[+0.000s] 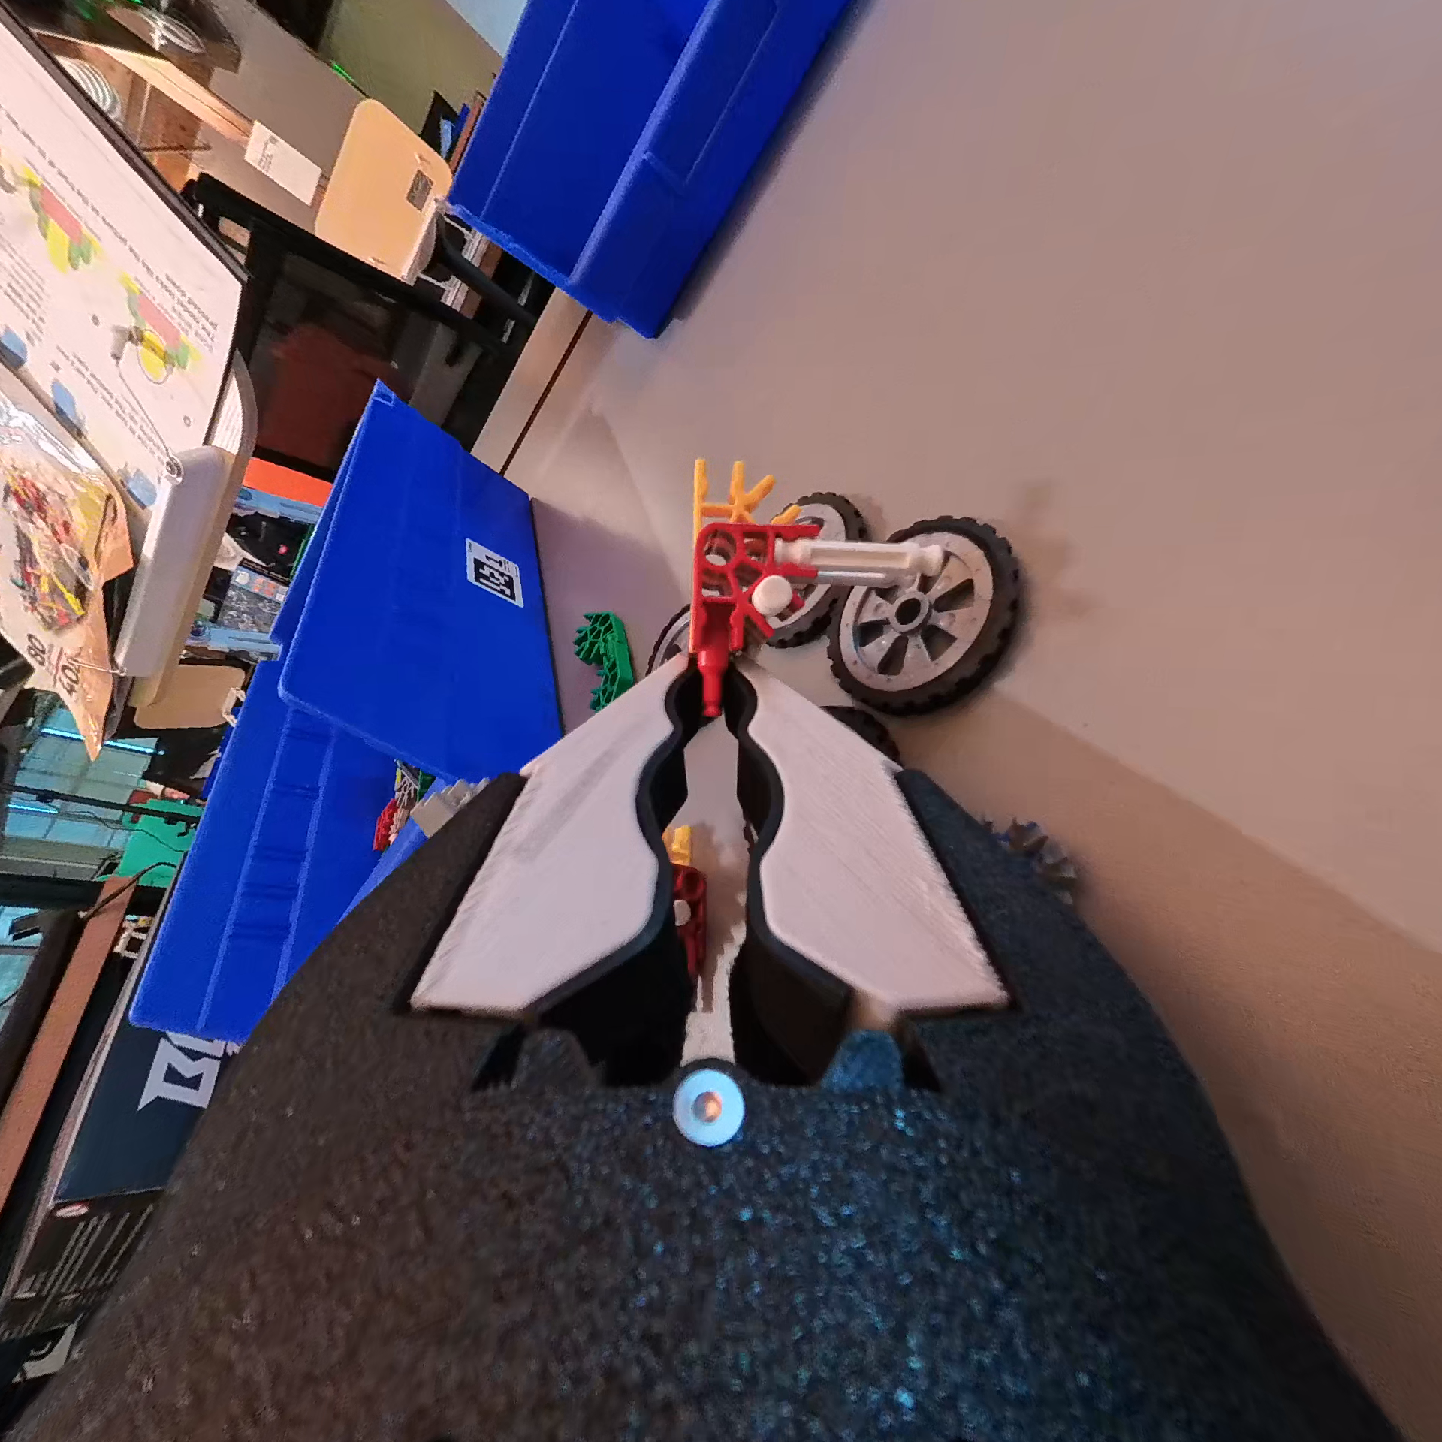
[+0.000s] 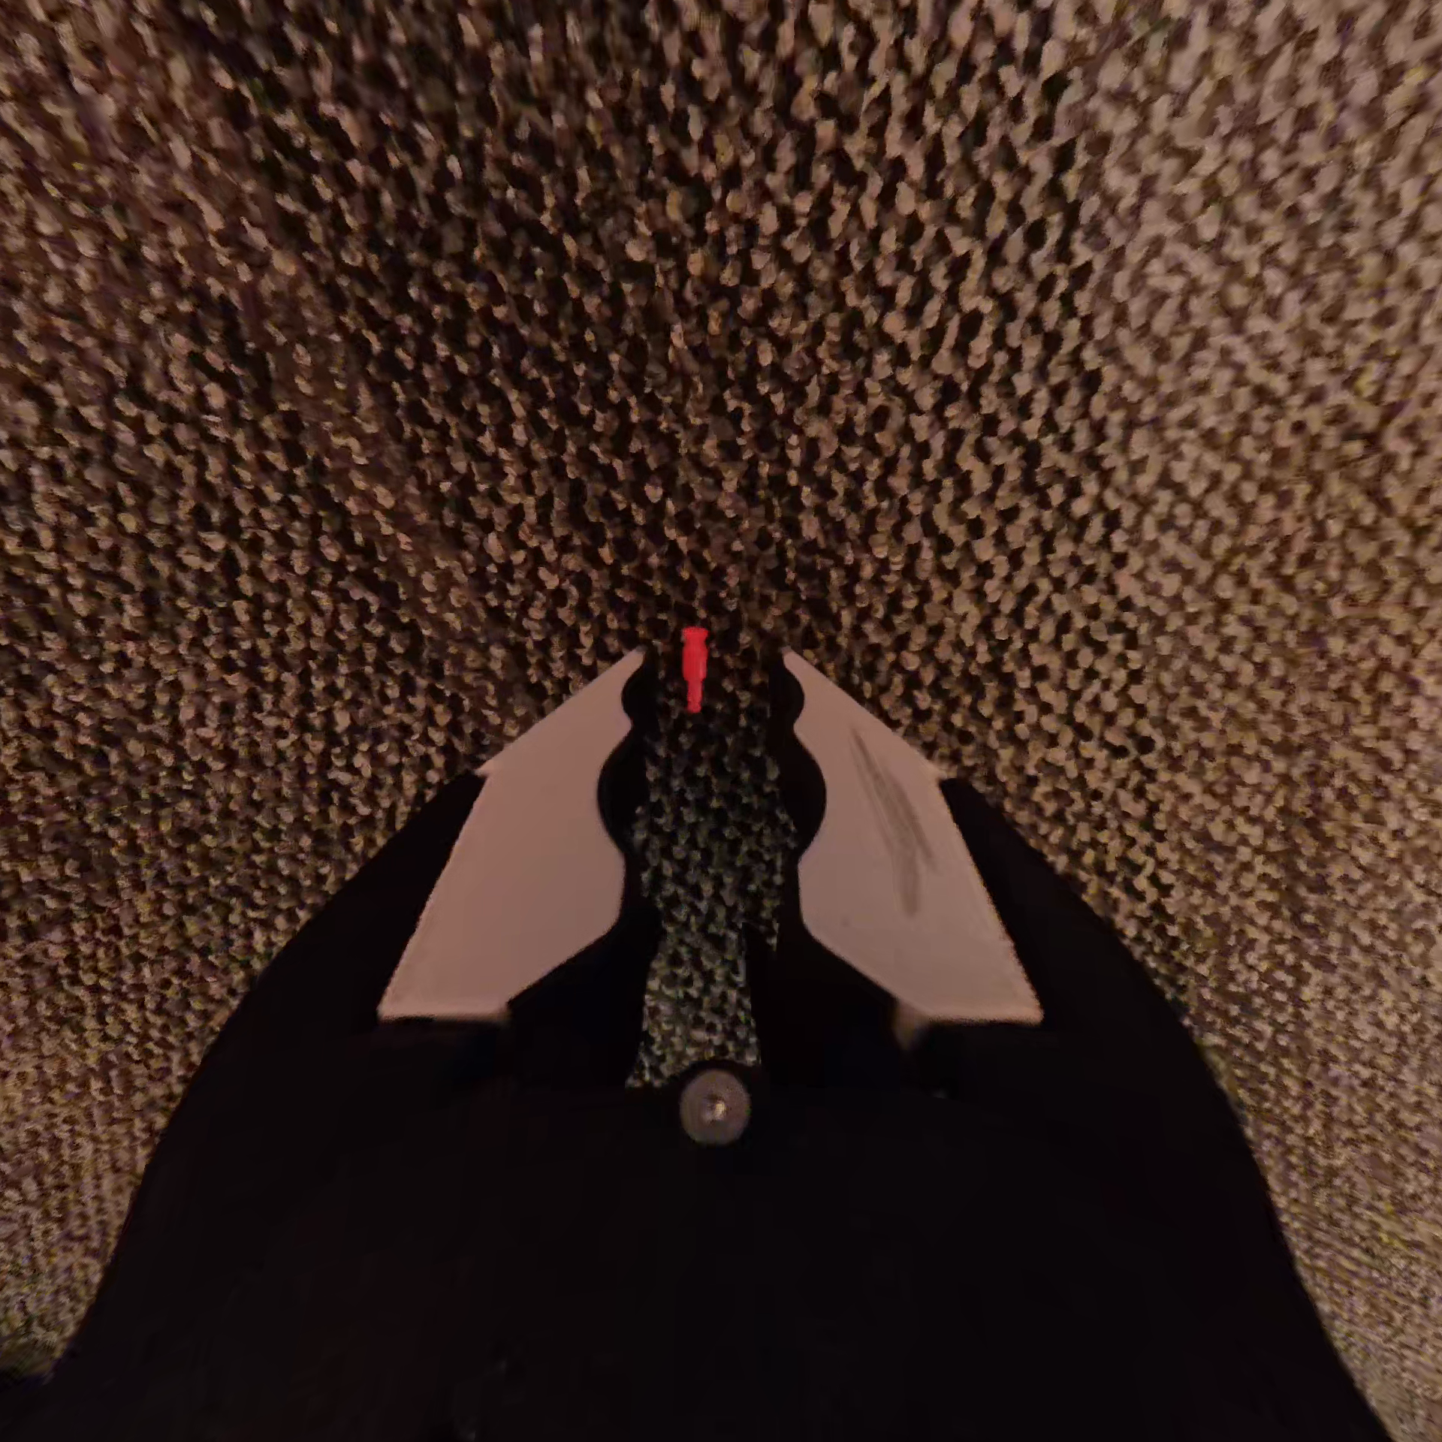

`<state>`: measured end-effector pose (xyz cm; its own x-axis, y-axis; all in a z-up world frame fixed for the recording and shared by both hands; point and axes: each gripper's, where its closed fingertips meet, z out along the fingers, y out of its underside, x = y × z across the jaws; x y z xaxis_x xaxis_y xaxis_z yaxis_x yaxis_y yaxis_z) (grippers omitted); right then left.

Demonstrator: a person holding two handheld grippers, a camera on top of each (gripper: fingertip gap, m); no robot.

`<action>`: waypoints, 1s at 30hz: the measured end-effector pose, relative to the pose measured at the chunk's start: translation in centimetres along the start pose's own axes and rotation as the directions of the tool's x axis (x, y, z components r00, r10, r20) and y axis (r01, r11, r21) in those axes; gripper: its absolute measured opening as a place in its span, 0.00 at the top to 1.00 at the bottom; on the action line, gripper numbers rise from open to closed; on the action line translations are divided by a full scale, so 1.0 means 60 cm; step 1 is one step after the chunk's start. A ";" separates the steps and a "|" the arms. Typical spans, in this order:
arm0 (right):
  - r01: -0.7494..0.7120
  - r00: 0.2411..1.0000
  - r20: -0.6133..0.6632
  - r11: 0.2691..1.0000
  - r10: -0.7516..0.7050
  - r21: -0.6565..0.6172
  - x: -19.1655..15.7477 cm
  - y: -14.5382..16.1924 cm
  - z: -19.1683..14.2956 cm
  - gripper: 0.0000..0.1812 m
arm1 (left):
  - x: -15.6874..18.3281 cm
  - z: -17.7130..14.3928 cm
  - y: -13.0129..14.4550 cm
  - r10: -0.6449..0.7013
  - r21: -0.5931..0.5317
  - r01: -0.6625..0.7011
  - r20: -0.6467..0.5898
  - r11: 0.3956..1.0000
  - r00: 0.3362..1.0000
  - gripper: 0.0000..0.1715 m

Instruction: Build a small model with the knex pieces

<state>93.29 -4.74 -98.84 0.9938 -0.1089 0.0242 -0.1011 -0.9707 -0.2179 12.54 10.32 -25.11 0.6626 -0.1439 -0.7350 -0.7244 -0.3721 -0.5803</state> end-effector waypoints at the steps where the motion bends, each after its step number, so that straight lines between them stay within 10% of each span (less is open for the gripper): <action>1: 0.001 1.000 -0.011 1.000 -0.001 -0.003 0.002 0.001 0.004 0.88 | 0.000 0.001 0.001 0.000 -0.004 0.000 0.001 1.000 1.000 0.99; 8: -0.029 0.999 -0.026 0.999 0.029 0.024 0.007 -0.002 -0.001 0.95 | 0.000 0.001 0.001 0.010 -0.010 -0.010 0.006 1.000 1.000 0.99; 13: -0.290 0.928 0.320 0.909 0.190 0.301 -0.081 -0.115 -0.144 0.98 | -0.003 -0.002 -0.002 0.004 0.005 -0.004 0.017 1.000 1.000 0.99; 19: -0.087 0.867 0.409 0.721 -0.286 0.688 -0.299 -0.307 -0.588 0.98 | -0.016 -0.009 -0.012 -0.036 0.055 0.034 0.043 0.998 0.998 0.99; 23: -0.013 0.813 0.220 0.361 -0.539 0.932 -0.457 -0.395 -0.960 0.98 | -0.032 -0.028 -0.029 -0.096 0.145 0.086 0.065 0.986 0.993 0.99; 26: 0.012 0.731 -0.004 0.007 -0.682 1.000 -0.586 -0.396 -1.204 0.98 | -0.053 -0.048 -0.042 -0.212 0.244 0.196 0.039 0.950 0.976 0.99; 30: -0.128 0.570 -0.062 -0.163 -0.819 0.978 -0.772 -0.330 -1.434 0.98 | -0.084 -0.087 -0.056 -0.359 0.378 0.344 -0.034 0.859 0.933 0.99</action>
<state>45.19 1.13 -11.68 0.6463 0.7199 0.2529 -0.0641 0.3815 -0.9221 12.62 7.50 -17.63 0.8845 -0.0323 -0.4655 -0.4662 -0.0226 -0.8844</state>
